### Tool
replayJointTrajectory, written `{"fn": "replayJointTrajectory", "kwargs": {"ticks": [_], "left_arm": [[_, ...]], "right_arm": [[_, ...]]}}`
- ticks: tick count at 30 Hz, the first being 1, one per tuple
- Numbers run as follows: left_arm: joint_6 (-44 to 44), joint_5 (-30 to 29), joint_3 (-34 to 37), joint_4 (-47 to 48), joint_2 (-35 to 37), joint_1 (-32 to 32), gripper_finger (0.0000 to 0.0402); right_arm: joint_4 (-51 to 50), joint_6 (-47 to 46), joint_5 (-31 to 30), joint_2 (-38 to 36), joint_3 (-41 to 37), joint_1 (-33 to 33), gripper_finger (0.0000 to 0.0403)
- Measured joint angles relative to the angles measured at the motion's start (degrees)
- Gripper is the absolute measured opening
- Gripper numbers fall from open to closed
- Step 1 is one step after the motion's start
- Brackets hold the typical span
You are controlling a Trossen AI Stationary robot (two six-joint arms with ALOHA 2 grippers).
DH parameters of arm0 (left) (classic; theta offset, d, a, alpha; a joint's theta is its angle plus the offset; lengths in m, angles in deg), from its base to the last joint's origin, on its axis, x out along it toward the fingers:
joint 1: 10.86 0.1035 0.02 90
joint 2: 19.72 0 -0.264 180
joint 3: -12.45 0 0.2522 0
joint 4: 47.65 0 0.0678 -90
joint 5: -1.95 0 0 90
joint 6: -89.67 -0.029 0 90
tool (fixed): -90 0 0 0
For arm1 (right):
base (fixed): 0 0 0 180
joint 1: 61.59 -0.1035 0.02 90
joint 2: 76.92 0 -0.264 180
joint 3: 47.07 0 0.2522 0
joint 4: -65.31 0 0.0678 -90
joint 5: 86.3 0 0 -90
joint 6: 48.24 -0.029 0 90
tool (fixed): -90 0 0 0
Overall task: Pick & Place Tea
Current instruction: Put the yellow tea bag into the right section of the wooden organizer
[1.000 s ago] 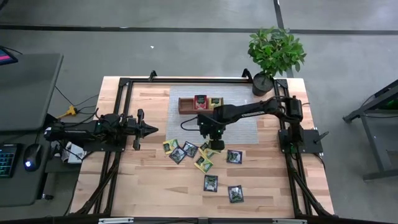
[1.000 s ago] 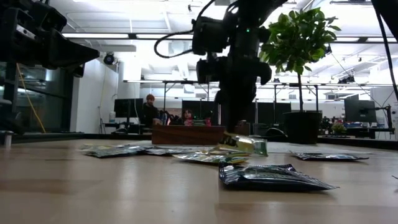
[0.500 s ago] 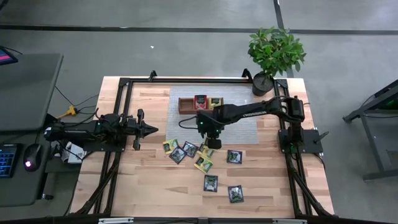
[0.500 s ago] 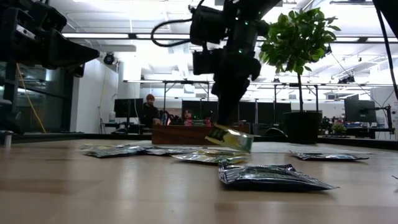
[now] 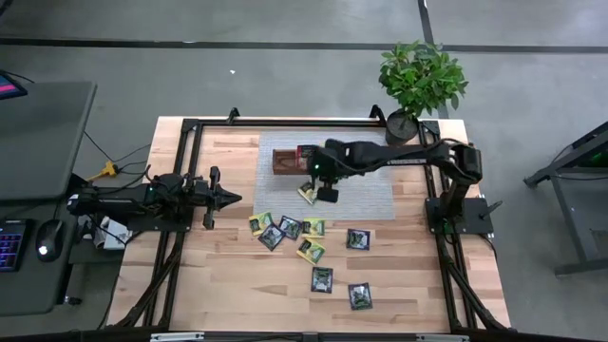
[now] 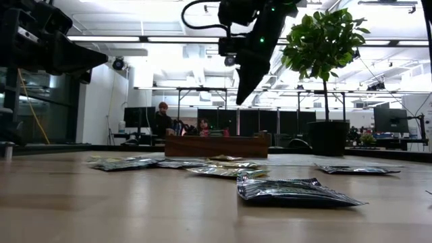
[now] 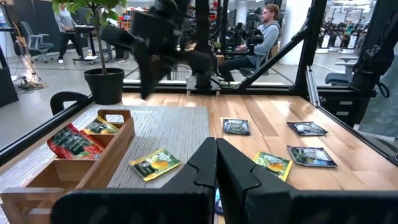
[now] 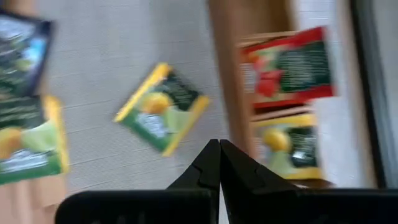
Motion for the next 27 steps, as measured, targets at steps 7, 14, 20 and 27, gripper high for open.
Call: {"fn": "replayJointTrajectory", "kwargs": {"ticks": [7,14,20,27], "left_arm": [[0.0,0.0,0.0,0.0,0.0,0.0,0.0],[0.0,0.0,0.0,0.0,0.0,0.0,0.0],[0.0,0.0,0.0,0.0,0.0,0.0,0.0],[0.0,0.0,0.0,0.0,0.0,0.0,0.0]], "right_arm": [[2.6,-0.2,7.2,-0.2,0.0,1.4,0.0],[3.6,7.7,16.8,5.1,0.0,0.9,0.0004],[3.0,15.8,18.8,10.6,2.9,1.4,0.001],[-6.2,25.0,17.3,19.5,16.3,2.6,0.001]]}}
